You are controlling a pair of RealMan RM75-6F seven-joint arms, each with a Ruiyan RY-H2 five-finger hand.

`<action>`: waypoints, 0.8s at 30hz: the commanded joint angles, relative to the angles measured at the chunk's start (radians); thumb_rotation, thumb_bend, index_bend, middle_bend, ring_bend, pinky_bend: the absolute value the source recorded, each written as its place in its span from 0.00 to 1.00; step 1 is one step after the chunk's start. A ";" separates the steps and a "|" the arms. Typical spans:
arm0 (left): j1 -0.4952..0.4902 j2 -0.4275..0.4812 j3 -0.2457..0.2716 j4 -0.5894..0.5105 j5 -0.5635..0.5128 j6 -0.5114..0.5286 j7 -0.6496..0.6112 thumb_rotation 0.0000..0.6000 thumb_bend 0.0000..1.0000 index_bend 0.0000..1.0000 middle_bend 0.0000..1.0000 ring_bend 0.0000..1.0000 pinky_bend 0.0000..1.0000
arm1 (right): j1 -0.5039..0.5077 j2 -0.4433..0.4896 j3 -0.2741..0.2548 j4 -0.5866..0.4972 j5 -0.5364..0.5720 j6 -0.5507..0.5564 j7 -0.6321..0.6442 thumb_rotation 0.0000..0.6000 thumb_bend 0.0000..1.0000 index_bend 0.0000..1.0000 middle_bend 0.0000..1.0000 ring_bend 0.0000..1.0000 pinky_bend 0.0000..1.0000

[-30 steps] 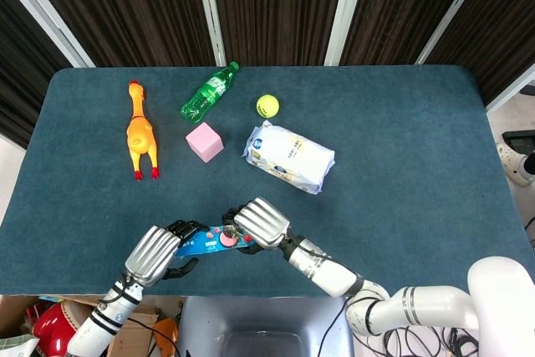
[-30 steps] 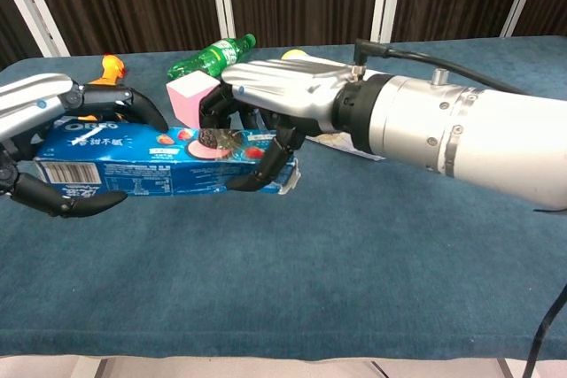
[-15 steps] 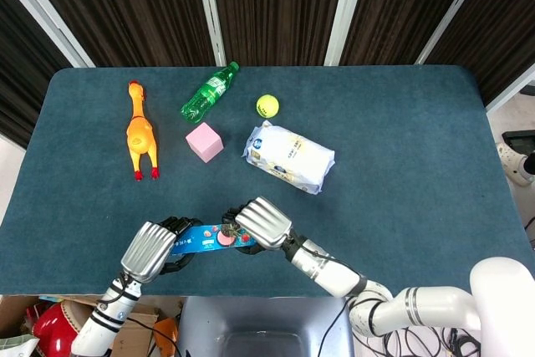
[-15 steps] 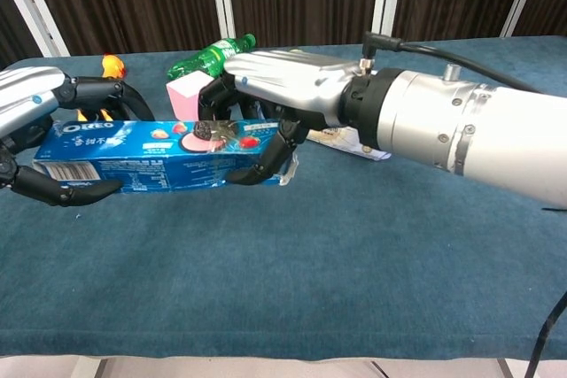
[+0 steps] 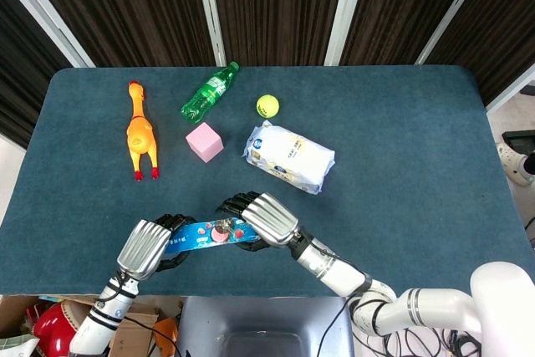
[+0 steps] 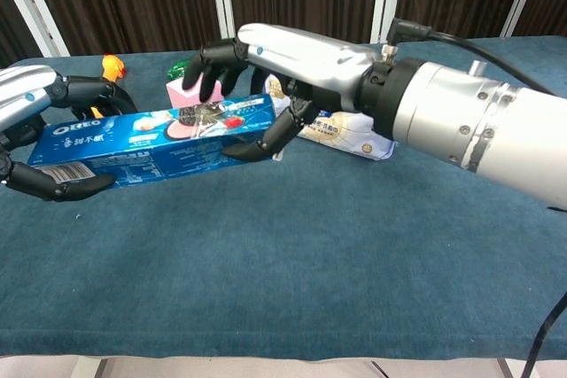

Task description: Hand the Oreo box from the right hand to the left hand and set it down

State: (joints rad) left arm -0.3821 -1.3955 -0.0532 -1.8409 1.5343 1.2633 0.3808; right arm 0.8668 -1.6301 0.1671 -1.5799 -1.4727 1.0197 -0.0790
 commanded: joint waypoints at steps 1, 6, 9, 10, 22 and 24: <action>-0.001 0.002 -0.002 0.003 -0.006 -0.001 -0.001 1.00 0.31 0.75 0.92 0.87 0.94 | -0.014 0.013 -0.003 0.000 -0.027 0.027 0.046 1.00 0.08 0.00 0.00 0.00 0.11; -0.003 0.005 -0.004 0.008 -0.017 -0.003 -0.002 1.00 0.31 0.75 0.92 0.87 0.94 | -0.034 0.057 -0.015 -0.031 -0.062 0.057 0.127 1.00 0.04 0.00 0.00 0.00 0.07; -0.006 0.012 -0.005 0.015 -0.021 -0.006 0.002 1.00 0.31 0.75 0.92 0.87 0.94 | -0.054 0.113 -0.029 -0.073 -0.090 0.081 0.158 1.00 0.03 0.00 0.00 0.00 0.07; -0.007 0.016 -0.007 0.019 -0.023 -0.007 0.004 1.00 0.31 0.75 0.92 0.87 0.94 | -0.065 0.131 -0.035 -0.087 -0.101 0.096 0.159 1.00 0.03 0.00 0.00 0.00 0.07; 0.008 0.142 -0.078 0.122 -0.114 0.033 -0.073 1.00 0.31 0.75 0.92 0.87 0.93 | -0.354 0.360 -0.261 -0.028 -0.308 0.424 0.078 1.00 0.03 0.00 0.00 0.00 0.07; 0.016 0.152 -0.081 0.143 -0.135 0.037 -0.092 1.00 0.31 0.75 0.92 0.87 0.93 | -0.402 0.368 -0.289 0.019 -0.320 0.474 0.095 1.00 0.03 0.00 0.00 0.00 0.07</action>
State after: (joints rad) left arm -0.3747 -1.2551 -0.1256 -1.7147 1.4170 1.2923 0.3047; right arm 0.5277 -1.2907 -0.0713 -1.6216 -1.7565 1.4321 0.0023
